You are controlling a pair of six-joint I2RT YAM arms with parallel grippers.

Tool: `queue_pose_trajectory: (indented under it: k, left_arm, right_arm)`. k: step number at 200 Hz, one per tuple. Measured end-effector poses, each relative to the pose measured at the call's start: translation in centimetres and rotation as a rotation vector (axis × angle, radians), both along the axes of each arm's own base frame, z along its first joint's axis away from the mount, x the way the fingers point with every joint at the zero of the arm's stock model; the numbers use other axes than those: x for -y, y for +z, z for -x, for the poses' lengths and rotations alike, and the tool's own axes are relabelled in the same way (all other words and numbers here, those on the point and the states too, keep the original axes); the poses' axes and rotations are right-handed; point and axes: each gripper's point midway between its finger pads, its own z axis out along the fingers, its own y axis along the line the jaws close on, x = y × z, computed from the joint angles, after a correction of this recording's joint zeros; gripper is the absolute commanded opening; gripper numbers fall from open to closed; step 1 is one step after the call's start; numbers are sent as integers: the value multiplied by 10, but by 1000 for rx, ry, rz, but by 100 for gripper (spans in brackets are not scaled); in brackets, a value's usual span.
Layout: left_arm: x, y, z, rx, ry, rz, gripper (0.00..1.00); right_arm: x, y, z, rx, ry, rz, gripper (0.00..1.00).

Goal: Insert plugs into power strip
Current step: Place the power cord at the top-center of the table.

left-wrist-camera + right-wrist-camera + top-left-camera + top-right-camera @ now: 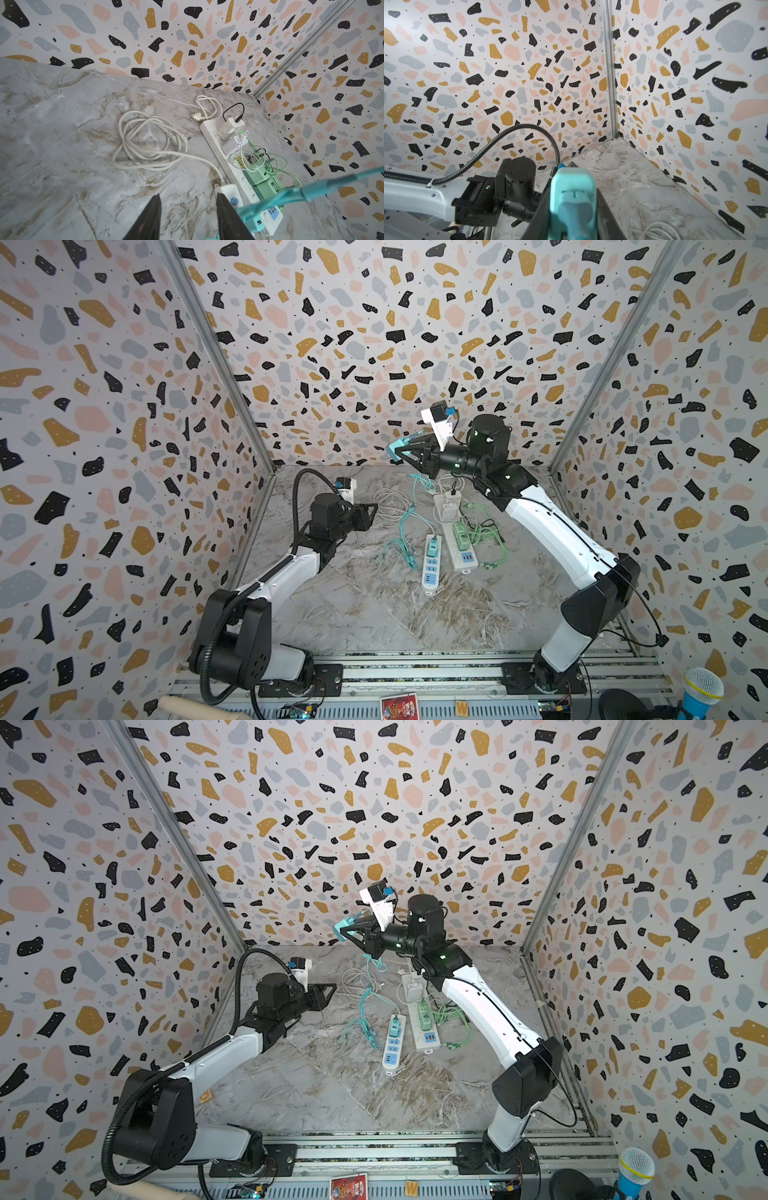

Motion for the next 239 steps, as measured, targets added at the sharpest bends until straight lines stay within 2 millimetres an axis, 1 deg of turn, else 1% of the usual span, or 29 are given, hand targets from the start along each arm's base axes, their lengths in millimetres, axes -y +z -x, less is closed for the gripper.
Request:
queue_pose_trajectory:
  k: [17, 36, 48, 60, 79, 90, 109, 128, 161, 188, 201, 222, 239]
  left_arm:
    - [5, -8, 6, -11, -15, 1, 44]
    - [12, -15, 12, -29, -34, -3, 44]
    - [16, -16, 13, -30, -44, -3, 44]
    - [20, -17, 14, -31, -54, -3, 44]
    - [27, -20, 16, -36, -74, -2, 44]
    - [30, -22, 17, -39, -81, -3, 44]
    - [33, -26, 18, -45, -89, -5, 44]
    - [37, -30, 18, -52, -98, -8, 44]
    - [49, -43, 17, -72, -125, -14, 44]
    - [64, -57, 20, -97, -165, -32, 44]
    - [72, -62, 21, -102, -185, -38, 43]
    - [81, -69, 19, -106, -205, -45, 43]
    - [84, -75, 18, -114, -210, -52, 41]
  right_arm:
    - [-1, 15, -6, 40, -14, -26, 4]
    - [-6, 24, -20, 76, -45, -34, 4]
    - [-11, 23, -33, 89, -80, -18, 4]
    - [-16, 22, -51, 95, -127, 5, 5]
    - [-19, 26, -75, 95, -186, 18, 5]
    - [-17, 26, -83, 85, -217, 26, 5]
    - [-7, 22, -90, 48, -258, 38, 5]
    - [1, 17, -90, -1, -282, 45, 5]
    - [13, -3, -92, -128, -304, 72, 5]
    - [16, -19, -83, -250, -230, 88, 4]
    - [17, -28, -73, -308, -172, 94, 4]
    - [23, -44, -49, -416, -84, 101, 4]
    - [31, -48, -27, -471, -40, 101, 4]
